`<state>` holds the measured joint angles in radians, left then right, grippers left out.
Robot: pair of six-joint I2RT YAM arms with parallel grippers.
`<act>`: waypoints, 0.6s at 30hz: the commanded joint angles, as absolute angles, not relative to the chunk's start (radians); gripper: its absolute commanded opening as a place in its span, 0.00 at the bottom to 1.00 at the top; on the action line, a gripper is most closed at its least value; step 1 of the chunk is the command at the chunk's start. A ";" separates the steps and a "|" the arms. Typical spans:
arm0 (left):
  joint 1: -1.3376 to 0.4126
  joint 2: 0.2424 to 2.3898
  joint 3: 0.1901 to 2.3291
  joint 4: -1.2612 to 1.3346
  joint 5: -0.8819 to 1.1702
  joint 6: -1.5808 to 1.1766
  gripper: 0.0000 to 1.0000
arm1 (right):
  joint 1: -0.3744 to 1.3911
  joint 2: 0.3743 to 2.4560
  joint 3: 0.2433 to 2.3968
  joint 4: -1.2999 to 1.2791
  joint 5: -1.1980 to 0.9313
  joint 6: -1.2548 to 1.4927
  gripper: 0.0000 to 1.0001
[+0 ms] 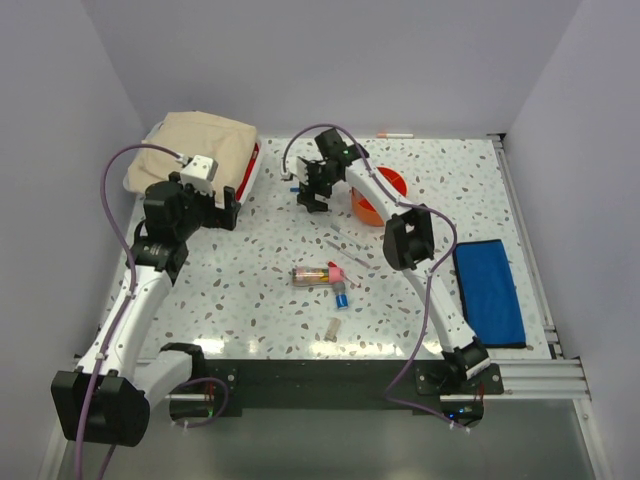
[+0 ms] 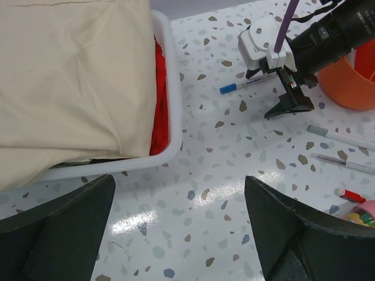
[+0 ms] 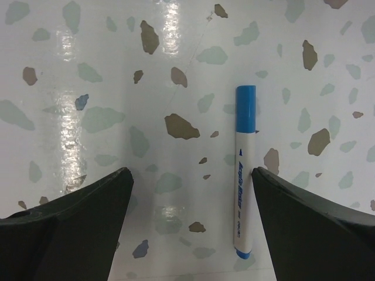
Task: Sort the stationery into containers
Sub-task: Move the pen to the center of the board.
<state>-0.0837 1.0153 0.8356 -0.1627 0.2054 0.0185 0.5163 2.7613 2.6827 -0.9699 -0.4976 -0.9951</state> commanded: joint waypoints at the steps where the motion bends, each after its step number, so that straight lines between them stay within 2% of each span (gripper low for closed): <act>1: -0.066 1.011 0.842 -0.091 0.233 0.008 0.97 | 0.518 2.818 2.628 -1.183 -0.431 -1.077 0.90; 7: -0.058 1.014 0.810 -0.020 0.279 -0.051 0.97 | 0.505 2.839 2.654 -1.193 -0.445 -1.071 0.88; 14: -0.052 1.006 0.781 0.044 0.301 -0.046 0.97 | 0.502 2.815 2.629 -1.273 -0.456 -1.166 0.73; 18: -0.051 1.017 0.801 0.032 0.313 -0.043 0.96 | 0.500 2.804 2.606 -1.264 -0.440 -1.160 0.69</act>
<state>-0.0612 1.0153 0.7849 -0.0296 0.2829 -0.0341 0.5053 2.7525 2.6740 -1.0943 -0.5526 -1.1072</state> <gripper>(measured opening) 0.967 0.707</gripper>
